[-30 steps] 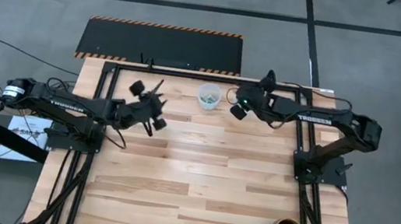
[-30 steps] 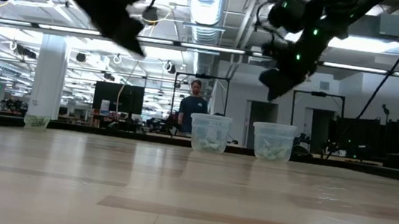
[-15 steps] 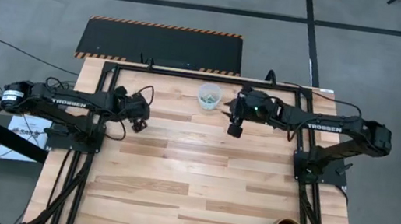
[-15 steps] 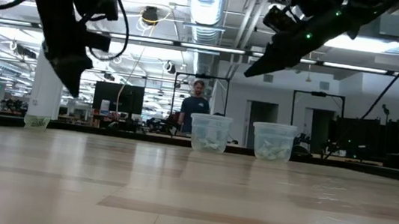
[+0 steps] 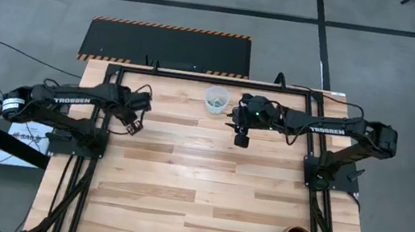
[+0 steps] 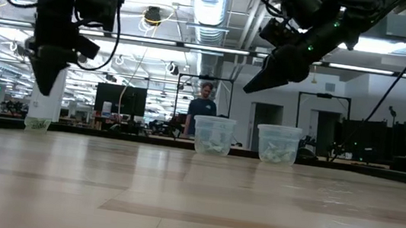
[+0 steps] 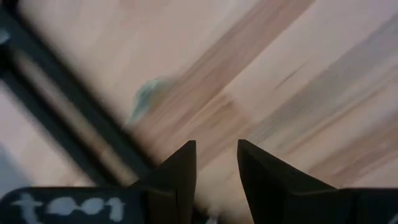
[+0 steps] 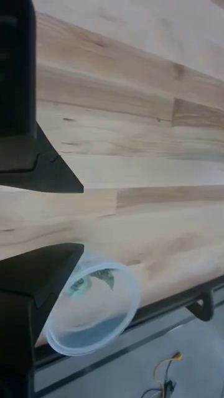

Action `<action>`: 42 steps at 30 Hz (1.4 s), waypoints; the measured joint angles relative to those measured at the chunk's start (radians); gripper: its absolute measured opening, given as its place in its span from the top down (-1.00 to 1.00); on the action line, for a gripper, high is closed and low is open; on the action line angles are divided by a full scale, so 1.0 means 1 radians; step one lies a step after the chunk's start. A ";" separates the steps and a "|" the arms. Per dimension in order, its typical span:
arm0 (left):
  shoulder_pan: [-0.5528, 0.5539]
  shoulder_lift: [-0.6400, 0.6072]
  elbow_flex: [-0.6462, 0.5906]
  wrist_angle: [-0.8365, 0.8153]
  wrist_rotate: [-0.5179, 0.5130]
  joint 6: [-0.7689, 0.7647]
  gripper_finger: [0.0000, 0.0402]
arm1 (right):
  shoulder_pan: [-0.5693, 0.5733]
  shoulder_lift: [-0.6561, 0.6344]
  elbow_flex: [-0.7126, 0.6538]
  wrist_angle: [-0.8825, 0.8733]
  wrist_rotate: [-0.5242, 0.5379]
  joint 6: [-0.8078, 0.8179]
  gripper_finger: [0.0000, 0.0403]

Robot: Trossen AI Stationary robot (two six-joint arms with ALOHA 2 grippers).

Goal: Pick and place Stevia / Truvia into bins
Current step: Put the stevia packet into the right transparent container

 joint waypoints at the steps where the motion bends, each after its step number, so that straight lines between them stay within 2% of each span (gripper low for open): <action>1: 0.012 0.003 0.015 -0.043 -0.005 -0.002 0.47 | 0.000 0.000 0.000 -0.001 0.000 0.000 0.33; 4: 0.050 0.007 0.041 -0.114 -0.012 0.015 0.47 | 0.000 -0.001 0.000 0.003 -0.004 -0.007 0.33; 10: 0.133 0.032 0.051 -0.114 -0.006 0.087 0.47 | 0.000 -0.001 0.000 0.016 -0.051 -0.032 0.34; 21: 0.220 0.274 0.050 0.000 -0.018 0.234 0.47 | 0.000 -0.001 0.000 0.014 -0.055 -0.035 0.34; 24: 0.228 0.318 0.050 0.005 -0.086 0.241 0.47 | 0.000 -0.001 0.000 0.014 -0.056 -0.035 0.33; 29: 0.249 0.332 0.050 0.015 -0.147 0.261 0.47 | 0.000 -0.001 0.000 0.014 -0.068 -0.040 0.34; 35: 0.281 0.332 0.050 0.040 -0.091 0.332 0.47 | 0.000 -0.001 0.000 0.014 -0.074 -0.042 0.33; 42: 0.326 0.332 0.050 0.081 -0.090 0.383 0.47 | 0.000 -0.001 0.000 0.013 -0.075 -0.042 0.34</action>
